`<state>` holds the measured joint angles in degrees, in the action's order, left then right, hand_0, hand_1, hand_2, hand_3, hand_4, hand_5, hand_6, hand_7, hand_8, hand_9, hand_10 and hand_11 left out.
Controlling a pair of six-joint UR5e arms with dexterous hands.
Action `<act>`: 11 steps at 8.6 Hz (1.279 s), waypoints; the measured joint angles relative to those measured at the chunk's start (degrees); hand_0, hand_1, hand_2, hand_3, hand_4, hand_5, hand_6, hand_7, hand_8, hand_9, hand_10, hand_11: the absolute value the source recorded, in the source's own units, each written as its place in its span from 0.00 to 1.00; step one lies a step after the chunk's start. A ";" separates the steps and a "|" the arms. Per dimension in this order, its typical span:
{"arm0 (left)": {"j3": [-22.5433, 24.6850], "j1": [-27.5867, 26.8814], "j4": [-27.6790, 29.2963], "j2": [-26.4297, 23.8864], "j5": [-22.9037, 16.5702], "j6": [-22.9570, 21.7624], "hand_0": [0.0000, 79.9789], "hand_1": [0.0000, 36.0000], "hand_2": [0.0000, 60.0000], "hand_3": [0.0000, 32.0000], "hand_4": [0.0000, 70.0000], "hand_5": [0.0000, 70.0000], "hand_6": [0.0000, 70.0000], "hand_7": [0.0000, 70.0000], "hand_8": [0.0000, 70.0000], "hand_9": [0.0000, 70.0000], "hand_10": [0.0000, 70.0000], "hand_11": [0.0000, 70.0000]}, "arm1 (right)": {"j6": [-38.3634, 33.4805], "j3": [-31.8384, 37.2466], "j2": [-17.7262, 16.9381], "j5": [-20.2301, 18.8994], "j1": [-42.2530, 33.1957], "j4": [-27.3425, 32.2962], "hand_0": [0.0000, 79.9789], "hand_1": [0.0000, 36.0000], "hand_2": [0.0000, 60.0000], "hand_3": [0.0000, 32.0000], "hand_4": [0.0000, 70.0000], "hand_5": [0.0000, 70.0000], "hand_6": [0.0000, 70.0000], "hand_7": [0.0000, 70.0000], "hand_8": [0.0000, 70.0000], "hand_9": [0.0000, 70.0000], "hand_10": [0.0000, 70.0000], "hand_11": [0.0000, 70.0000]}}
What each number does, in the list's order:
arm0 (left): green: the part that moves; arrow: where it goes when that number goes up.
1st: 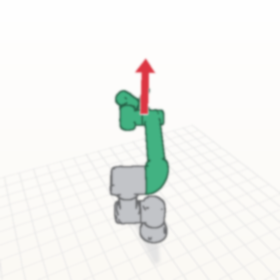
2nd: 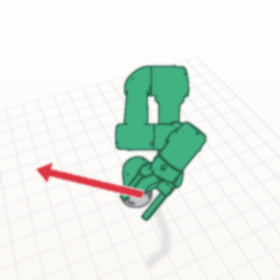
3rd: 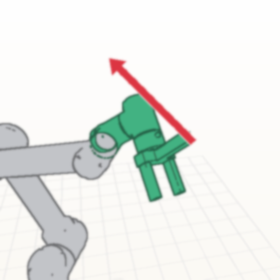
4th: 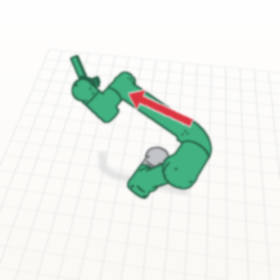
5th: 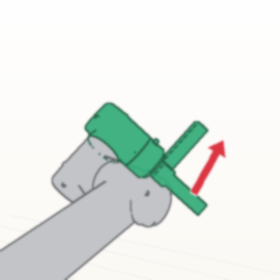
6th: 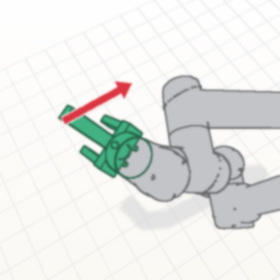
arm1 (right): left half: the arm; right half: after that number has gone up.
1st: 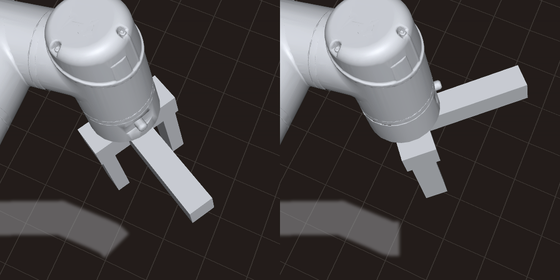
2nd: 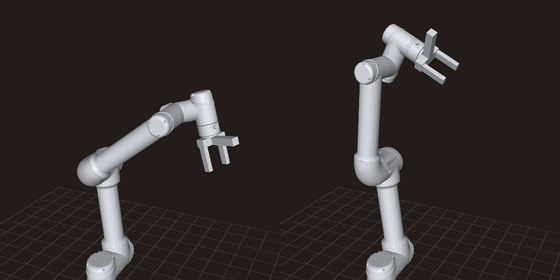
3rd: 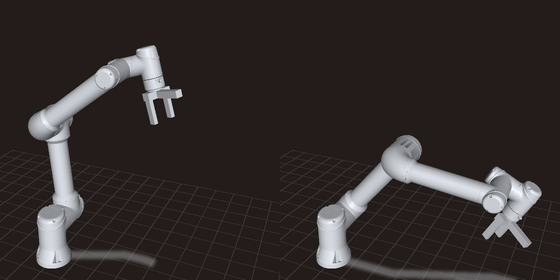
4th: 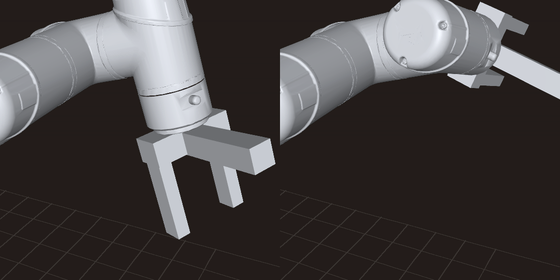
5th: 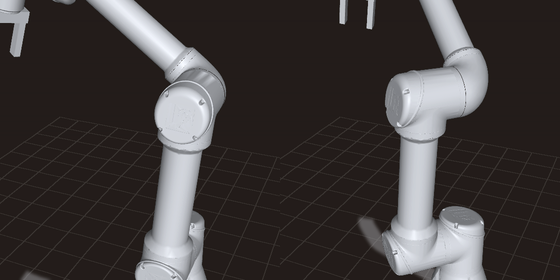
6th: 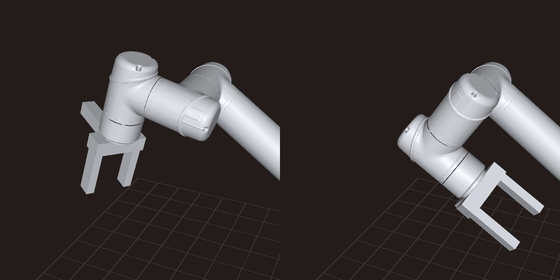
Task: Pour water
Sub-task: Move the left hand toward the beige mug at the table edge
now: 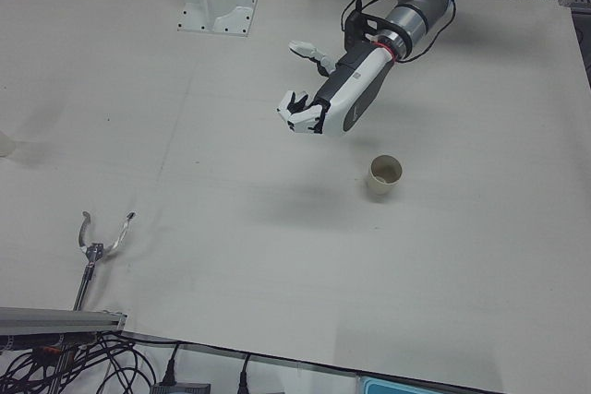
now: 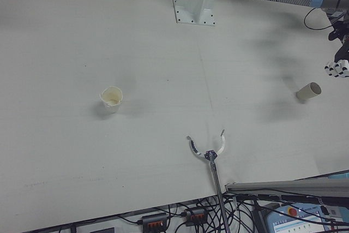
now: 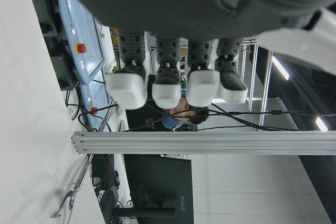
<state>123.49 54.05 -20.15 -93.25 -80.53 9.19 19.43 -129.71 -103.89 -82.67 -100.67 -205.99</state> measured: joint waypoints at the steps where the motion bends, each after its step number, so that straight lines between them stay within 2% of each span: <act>1: -0.10 0.00 0.02 0.00 0.01 -0.02 0.00 0.00 0.29 0.00 0.46 1.00 0.93 1.00 0.72 1.00 0.75 1.00 | 0.00 -0.02 0.00 -0.02 0.02 -0.02 0.00 0.00 0.37 0.00 0.31 1.00 1.00 1.00 1.00 1.00 0.86 1.00; 2: -0.10 0.02 0.02 0.00 0.02 -0.03 0.00 0.00 0.29 0.00 0.42 1.00 0.83 1.00 0.62 0.90 0.63 0.87 | 0.03 -0.02 0.00 -0.06 0.10 -0.02 0.03 0.00 0.34 0.00 0.29 1.00 1.00 1.00 1.00 1.00 0.80 1.00; 3: -0.03 0.02 0.13 -0.04 0.13 0.03 0.05 0.00 0.24 0.00 0.34 1.00 0.55 1.00 0.35 0.55 0.34 0.48 | 0.20 0.07 0.31 -0.13 0.19 -0.02 0.07 0.00 0.31 0.00 0.26 1.00 0.98 1.00 0.98 1.00 0.71 0.98; 4: -0.01 0.02 0.95 -0.06 0.29 0.19 0.17 0.01 0.20 0.00 0.26 0.57 0.25 0.56 0.09 0.18 0.12 0.17 | 0.44 0.09 0.62 -0.17 0.32 0.01 0.12 0.00 0.27 0.00 0.23 1.00 0.76 1.00 0.77 1.00 0.58 0.80; 5: -0.16 0.01 2.71 -0.08 0.42 0.73 0.35 0.12 0.15 0.00 0.12 0.21 0.10 0.22 0.01 0.02 0.05 0.07 | 1.18 -0.33 1.38 -0.26 0.14 0.10 0.16 0.00 0.23 0.00 0.23 0.85 0.53 0.77 0.49 0.70 0.39 0.55; 6: -0.32 0.03 5.39 -0.24 0.43 3.18 0.51 0.23 0.11 0.28 0.01 0.01 0.00 0.05 0.00 0.00 0.00 0.01 | 2.43 -0.75 2.05 -0.47 -0.54 0.18 0.23 0.00 0.21 0.00 0.22 0.55 0.37 0.52 0.27 0.40 0.28 0.40; 7: -0.25 0.00 7.98 -0.34 0.29 6.88 0.57 0.32 0.09 0.38 0.00 0.00 0.00 0.01 0.00 0.00 0.00 0.00 | 3.32 -0.88 2.47 -0.68 -0.99 0.28 0.30 0.03 0.17 0.00 0.17 0.34 0.23 0.27 0.12 0.17 0.21 0.30; 8: 0.35 -0.01 9.92 -0.36 0.14 11.47 0.59 0.38 0.08 0.47 0.00 0.00 0.00 0.00 0.00 0.00 0.00 0.00 | 3.83 -0.79 2.85 -0.78 -1.07 0.45 0.38 0.10 0.13 0.00 0.07 0.20 0.09 0.04 0.00 0.00 0.11 0.16; 9: 2.45 -0.01 10.71 -0.33 0.30 17.14 0.60 0.43 0.08 0.43 0.00 0.00 0.00 0.00 0.00 0.00 0.00 0.00 | 4.13 -0.58 3.48 -0.81 -0.83 0.88 0.47 0.17 0.12 0.01 0.03 0.13 0.01 0.00 0.00 0.00 0.02 0.03; 10: 5.23 0.02 10.89 -0.26 0.97 23.84 0.59 0.38 0.07 0.26 0.00 0.00 0.00 0.00 0.00 0.00 0.00 0.00 | 4.40 -0.17 4.65 -0.92 -0.48 2.12 0.49 0.19 0.14 0.00 0.08 0.12 0.02 0.00 0.00 0.00 0.00 0.00; 11: 6.80 0.02 9.79 -0.22 1.41 28.20 0.58 0.34 0.05 0.09 0.00 0.00 0.00 0.01 0.00 0.01 0.00 0.00 | 4.61 0.11 5.73 -1.01 0.03 3.09 0.50 0.21 0.13 0.00 0.09 0.11 0.00 0.00 0.00 0.00 0.00 0.00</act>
<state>130.28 54.08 -10.36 -93.47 -79.12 37.38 24.04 -129.59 -98.16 -83.69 -100.64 -202.90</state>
